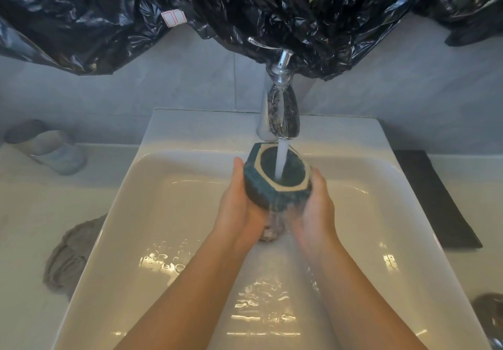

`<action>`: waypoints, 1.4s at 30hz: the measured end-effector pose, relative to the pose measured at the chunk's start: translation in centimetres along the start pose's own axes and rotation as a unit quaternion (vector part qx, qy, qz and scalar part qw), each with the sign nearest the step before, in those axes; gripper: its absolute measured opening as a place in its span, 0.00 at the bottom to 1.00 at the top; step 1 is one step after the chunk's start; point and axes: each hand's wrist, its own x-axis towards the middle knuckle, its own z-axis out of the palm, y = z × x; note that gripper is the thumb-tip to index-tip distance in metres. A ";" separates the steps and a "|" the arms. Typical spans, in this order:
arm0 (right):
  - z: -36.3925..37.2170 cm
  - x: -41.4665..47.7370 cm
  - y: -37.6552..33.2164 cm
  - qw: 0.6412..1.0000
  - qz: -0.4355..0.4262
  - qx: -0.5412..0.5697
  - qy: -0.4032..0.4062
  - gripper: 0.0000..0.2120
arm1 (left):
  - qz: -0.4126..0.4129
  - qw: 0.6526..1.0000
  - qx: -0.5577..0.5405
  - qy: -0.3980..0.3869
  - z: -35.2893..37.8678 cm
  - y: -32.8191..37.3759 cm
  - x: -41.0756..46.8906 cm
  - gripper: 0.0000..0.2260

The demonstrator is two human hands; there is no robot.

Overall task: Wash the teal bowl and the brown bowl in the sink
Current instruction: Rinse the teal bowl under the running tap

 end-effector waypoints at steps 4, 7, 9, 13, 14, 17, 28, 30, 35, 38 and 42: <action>0.4 -0.9 0.0 0.976 -0.130 -0.155 -0.083 0.15 | 0.049 0.998 0.034 0.000 -0.1 0.6 -0.8 0.22; 0.1 -0.9 0.4 0.933 -0.206 -0.271 -0.120 0.20 | 0.113 0.986 0.123 -0.013 -0.4 0.2 -1.3 0.17; 0.1 -1.0 0.9 0.921 -0.207 -0.299 -0.143 0.27 | 0.153 0.968 0.199 -0.025 -0.5 0.0 -1.6 0.16; 0.3 -0.6 1.0 0.957 -0.110 -0.179 -0.201 0.34 | 0.206 0.926 0.308 -0.067 -0.6 0.1 -1.9 0.16; 0.4 -0.5 0.9 0.963 -0.096 -0.155 -0.197 0.32 | 0.214 0.917 0.326 -0.079 -0.6 0.1 -2.0 0.16; 0.7 -0.1 1.0 0.981 -0.016 -0.104 -0.161 0.33 | 0.221 0.918 0.319 -0.081 -0.7 0.1 -2.0 0.16; 0.2 0.9 0.1 0.995 -0.021 -0.095 -0.036 0.14 | 0.085 0.986 0.142 0.019 -0.8 0.4 -1.4 0.17; 0.2 0.6 0.0 0.997 0.034 -0.022 -0.066 0.14 | 0.035 0.997 0.060 0.041 -0.6 0.8 -1.0 0.20; 0.7 -0.1 -0.5 0.982 0.156 0.045 -0.093 0.18 | 0.007 1.000 -0.020 0.023 -1.3 1.7 -0.1 0.23; 0.9 0.0 -0.3 0.976 0.188 0.073 -0.079 0.21 | 0.005 0.998 0.025 0.059 -2.3 1.7 0.2 0.18; 0.8 -0.2 -0.1 0.972 0.206 0.078 -0.078 0.23 | 0.008 0.990 0.086 0.108 -2.5 1.9 -0.1 0.18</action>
